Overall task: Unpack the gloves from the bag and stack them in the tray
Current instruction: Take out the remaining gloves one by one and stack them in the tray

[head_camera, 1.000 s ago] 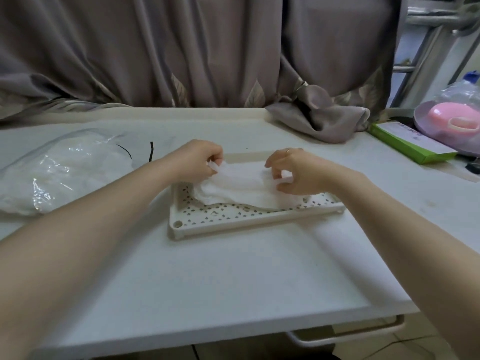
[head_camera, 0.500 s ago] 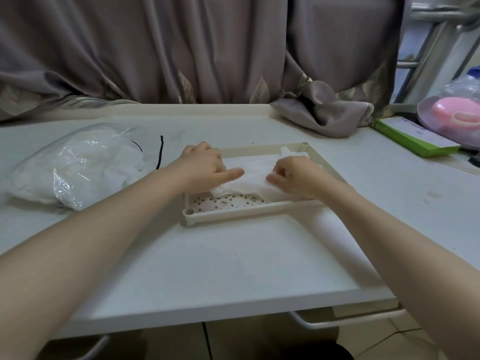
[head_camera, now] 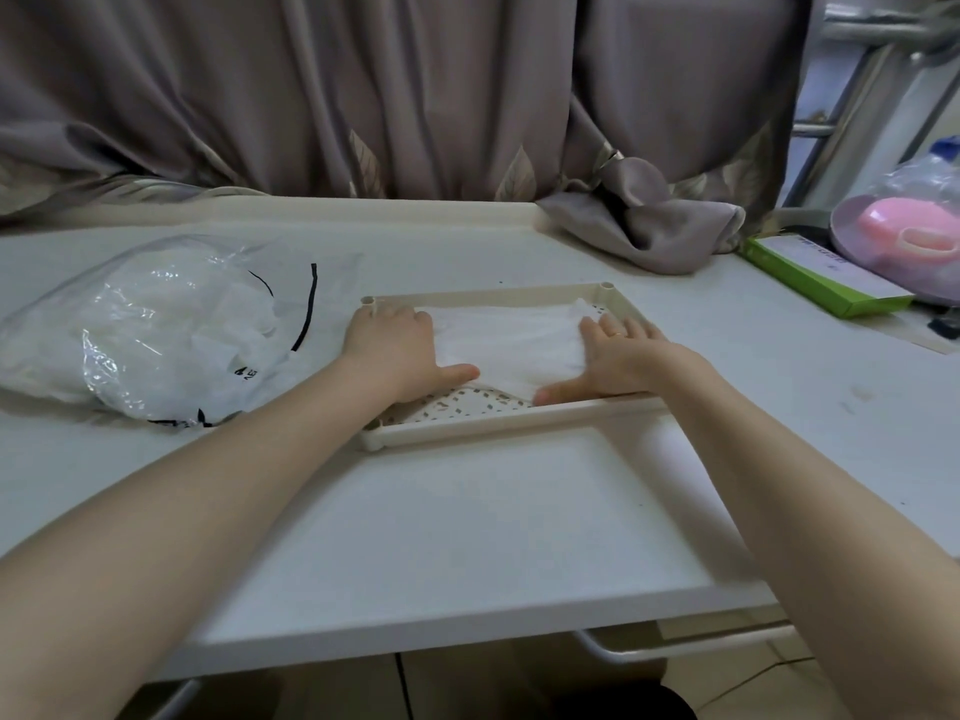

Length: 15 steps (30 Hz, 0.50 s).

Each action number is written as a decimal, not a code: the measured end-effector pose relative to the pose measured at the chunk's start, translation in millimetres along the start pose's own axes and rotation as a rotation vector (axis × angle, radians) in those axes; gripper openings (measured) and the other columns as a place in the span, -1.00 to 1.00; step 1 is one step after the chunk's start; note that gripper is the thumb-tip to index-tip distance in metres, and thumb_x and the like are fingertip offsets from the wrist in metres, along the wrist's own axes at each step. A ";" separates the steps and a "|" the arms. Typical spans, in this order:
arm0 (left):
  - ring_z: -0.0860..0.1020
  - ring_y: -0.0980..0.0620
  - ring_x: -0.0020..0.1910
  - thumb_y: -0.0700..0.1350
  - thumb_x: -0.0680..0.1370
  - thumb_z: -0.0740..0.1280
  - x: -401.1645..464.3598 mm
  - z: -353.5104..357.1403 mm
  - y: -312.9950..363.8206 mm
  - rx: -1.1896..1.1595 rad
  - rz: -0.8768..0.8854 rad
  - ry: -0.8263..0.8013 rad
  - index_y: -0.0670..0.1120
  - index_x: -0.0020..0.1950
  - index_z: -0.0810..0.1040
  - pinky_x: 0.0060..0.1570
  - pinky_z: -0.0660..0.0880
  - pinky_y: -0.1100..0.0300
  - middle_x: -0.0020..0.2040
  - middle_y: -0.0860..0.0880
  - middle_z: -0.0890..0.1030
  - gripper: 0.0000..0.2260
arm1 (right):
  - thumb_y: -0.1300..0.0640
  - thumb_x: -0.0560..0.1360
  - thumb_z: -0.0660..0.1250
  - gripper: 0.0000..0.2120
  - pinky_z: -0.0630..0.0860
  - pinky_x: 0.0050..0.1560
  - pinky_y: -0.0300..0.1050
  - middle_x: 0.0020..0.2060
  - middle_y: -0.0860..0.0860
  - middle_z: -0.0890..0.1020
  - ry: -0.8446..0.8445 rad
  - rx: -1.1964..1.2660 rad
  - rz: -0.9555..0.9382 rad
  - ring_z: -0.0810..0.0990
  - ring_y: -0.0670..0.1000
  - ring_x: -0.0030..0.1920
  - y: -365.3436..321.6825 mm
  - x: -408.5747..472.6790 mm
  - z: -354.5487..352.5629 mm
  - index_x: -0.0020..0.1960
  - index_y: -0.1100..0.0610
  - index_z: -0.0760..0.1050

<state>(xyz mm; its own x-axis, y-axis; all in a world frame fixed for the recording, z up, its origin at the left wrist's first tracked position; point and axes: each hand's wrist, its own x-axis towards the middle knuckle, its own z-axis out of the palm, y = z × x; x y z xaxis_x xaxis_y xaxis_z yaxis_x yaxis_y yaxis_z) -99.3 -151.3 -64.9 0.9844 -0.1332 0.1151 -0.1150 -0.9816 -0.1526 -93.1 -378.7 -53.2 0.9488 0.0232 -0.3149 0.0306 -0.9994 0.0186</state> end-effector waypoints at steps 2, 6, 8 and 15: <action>0.33 -0.13 0.33 0.45 0.39 0.12 -1.1 -1.1 -2.9 -0.043 -0.015 -0.041 -0.12 0.37 0.34 0.21 0.31 0.02 0.35 -0.11 0.39 -0.21 | -0.70 -0.12 0.09 0.43 -0.17 0.49 0.18 0.54 0.05 -0.16 0.005 0.000 0.014 -0.26 0.11 0.52 0.7 -1.1 -1.3 0.54 0.01 -0.24; 0.28 -0.11 0.32 0.37 0.45 0.14 -12.1 -17.3 -9.9 -0.175 0.021 0.123 -0.13 0.27 0.45 0.20 0.29 0.01 0.35 -0.10 0.31 -0.34 | -0.54 0.26 0.12 0.11 -0.28 0.46 0.19 0.52 0.02 -0.26 0.177 0.138 -0.095 -0.34 0.03 0.50 -14.4 -14.3 -6.2 0.54 0.05 -0.23; 0.28 -0.10 0.33 0.26 0.50 0.17 -20.0 -27.6 -18.3 -0.267 0.043 0.280 -0.12 0.23 0.45 0.21 0.28 0.02 0.33 -0.08 0.33 -0.48 | -0.46 0.39 0.06 -0.07 -0.28 0.47 0.16 0.53 -0.01 -0.24 0.279 0.221 -0.168 -0.31 0.03 0.51 -32.5 -21.8 -12.4 0.55 0.03 -0.14; -0.07 -0.15 0.50 -0.08 0.56 0.26 -37.9 -16.4 -95.3 -0.271 -0.136 0.341 0.07 0.07 0.63 0.43 -0.14 -0.05 0.52 -0.05 0.14 -0.81 | 0.00 0.54 0.27 -0.66 0.08 0.44 -0.04 0.47 0.11 0.21 0.448 0.339 -0.584 0.08 0.09 0.49 -134.9 -34.6 -16.4 0.28 0.08 0.45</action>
<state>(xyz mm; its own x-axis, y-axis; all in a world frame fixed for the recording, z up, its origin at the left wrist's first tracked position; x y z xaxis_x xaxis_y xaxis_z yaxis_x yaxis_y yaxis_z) -127.8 -55.0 -38.7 0.8979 0.0064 0.4402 -0.0631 -0.9877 0.1430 -124.9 -244.3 -29.3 0.8470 0.4810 0.2261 0.5314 -0.7749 -0.3423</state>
